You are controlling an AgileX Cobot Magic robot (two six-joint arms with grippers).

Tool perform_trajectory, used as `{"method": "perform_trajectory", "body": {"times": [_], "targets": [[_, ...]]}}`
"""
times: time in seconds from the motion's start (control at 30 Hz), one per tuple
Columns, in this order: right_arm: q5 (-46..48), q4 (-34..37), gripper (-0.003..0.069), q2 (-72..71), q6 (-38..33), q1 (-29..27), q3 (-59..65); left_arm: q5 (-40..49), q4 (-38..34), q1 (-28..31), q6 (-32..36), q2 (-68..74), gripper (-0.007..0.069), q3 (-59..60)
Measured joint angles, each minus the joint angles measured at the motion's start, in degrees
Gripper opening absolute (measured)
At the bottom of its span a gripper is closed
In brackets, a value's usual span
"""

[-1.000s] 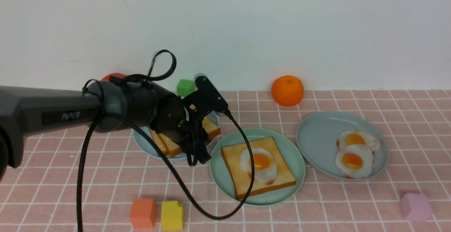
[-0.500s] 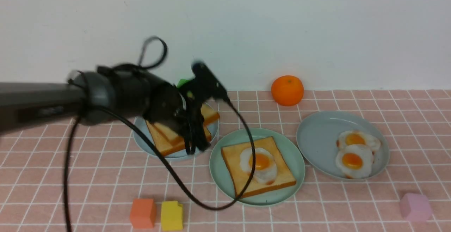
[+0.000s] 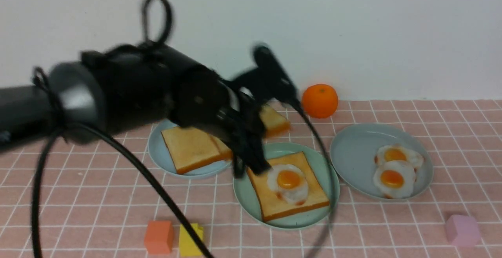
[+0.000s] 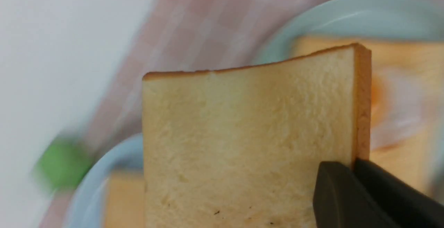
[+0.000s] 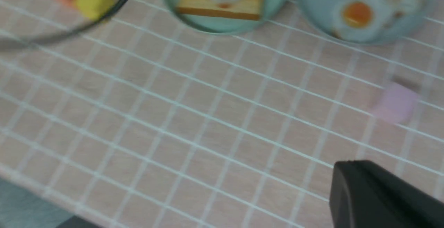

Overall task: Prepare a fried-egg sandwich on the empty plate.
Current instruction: Use the left arm to place a slice of bread on the fried egg in the middle

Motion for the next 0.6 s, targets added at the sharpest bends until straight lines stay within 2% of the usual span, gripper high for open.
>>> {"method": "perform_trajectory", "body": {"times": [0.2, 0.6], "targets": [[0.0, -1.25, 0.0011, -0.69, 0.45, 0.0, 0.0, 0.73, -2.15, -5.86, 3.32, 3.19, 0.0041, 0.0], [0.0, -1.3, 0.0013, -5.0, 1.75, 0.0, 0.0, -0.06, -4.2, -6.09, 4.04, 8.38, 0.0041, 0.0]]}}
